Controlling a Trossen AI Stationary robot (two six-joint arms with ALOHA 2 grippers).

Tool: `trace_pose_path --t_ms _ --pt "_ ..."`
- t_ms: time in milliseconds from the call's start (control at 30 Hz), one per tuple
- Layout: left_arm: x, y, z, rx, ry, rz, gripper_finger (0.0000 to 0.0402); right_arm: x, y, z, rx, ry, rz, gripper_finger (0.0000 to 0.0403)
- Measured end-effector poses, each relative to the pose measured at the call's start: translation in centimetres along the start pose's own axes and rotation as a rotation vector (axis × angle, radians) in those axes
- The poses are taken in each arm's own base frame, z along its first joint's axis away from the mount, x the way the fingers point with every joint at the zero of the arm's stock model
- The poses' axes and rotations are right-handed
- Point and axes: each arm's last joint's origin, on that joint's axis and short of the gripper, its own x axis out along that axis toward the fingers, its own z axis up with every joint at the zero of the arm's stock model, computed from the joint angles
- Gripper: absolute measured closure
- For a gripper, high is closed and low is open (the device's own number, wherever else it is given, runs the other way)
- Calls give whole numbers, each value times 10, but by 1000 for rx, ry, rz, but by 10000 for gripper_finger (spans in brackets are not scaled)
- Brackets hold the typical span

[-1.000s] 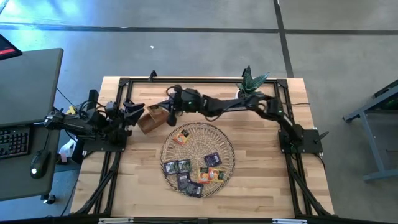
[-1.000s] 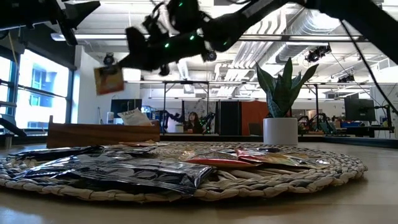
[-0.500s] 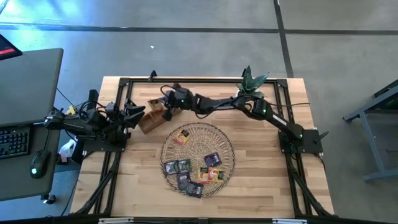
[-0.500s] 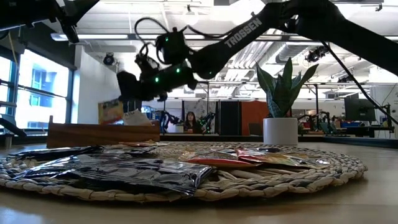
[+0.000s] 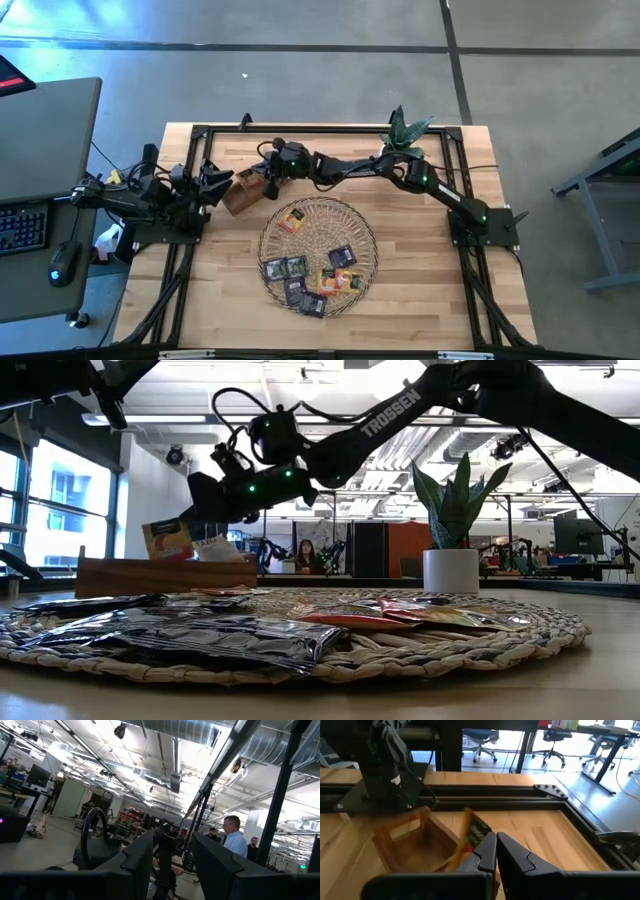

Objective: Pick & Place Tea
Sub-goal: Put the orange tea bag into the middle compartment of the wooden organizer, then put the top left orange tea bag into the middle compartment of the wooden organizer

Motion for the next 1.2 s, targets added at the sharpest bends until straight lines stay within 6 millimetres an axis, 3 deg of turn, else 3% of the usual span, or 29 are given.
trace_pose_path --t_ms 267,433,533,633,800,933,1067,1200 --pt "0 0 0 -1 0 0 266 0 -1 1 -30 -5 -16 323" --pt "0 0 -1 2 7 1 266 0 2 3 -33 -34 13 303" --pt "0 0 -1 4 13 5 266 -4 7 16 -37 -63 74 300" --pt "0 0 -1 4 13 5 266 -16 14 43 -69 -78 113 301" --pt "0 0 -2 1 21 -3 266 -56 27 101 -243 13 92 312" --pt "0 0 -2 -11 25 -25 266 -105 43 144 -401 162 15 320" --pt "0 -1 -2 -14 27 -28 266 -152 62 172 -540 296 -17 326" --pt "0 -1 -2 -20 26 -28 266 -191 76 182 -490 424 44 329"
